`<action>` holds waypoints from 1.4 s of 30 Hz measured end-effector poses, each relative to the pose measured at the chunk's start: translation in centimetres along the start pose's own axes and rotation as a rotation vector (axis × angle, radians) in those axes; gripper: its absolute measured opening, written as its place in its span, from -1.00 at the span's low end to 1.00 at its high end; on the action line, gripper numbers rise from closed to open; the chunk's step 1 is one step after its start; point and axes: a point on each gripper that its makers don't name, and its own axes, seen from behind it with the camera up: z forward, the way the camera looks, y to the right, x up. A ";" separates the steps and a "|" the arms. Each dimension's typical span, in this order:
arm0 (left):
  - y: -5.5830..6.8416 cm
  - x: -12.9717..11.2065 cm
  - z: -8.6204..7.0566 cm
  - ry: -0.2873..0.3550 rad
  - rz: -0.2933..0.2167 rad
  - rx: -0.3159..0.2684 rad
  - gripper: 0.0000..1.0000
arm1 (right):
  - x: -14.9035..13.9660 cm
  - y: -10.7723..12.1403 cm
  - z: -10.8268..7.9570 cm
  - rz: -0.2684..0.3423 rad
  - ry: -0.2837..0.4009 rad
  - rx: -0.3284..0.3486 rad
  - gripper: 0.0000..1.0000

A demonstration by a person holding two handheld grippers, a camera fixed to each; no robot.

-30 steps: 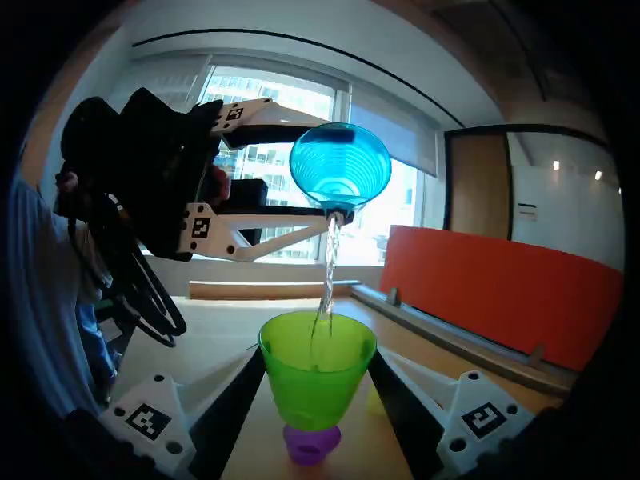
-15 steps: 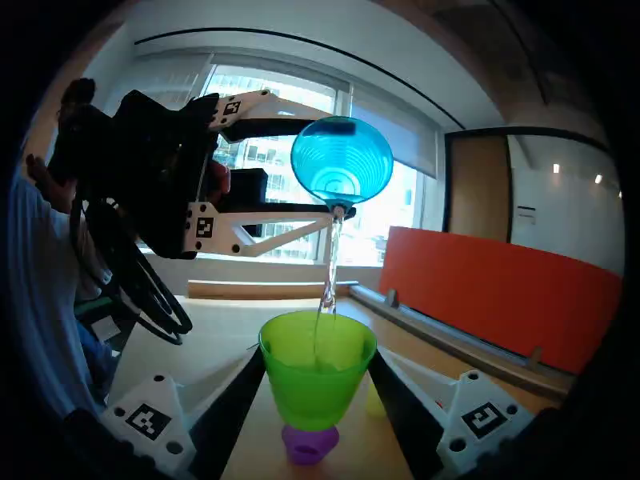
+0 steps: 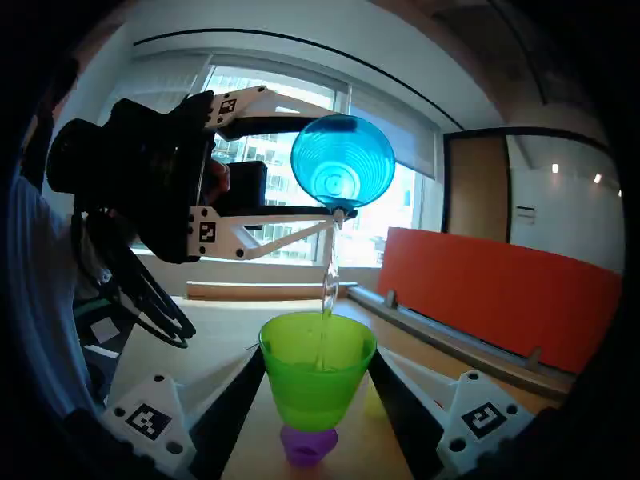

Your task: Pour water

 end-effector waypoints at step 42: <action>-0.3 1.1 0.4 0.031 0.065 0.024 0.72 | 0.1 0.7 0.2 0.007 0.016 -0.020 0.80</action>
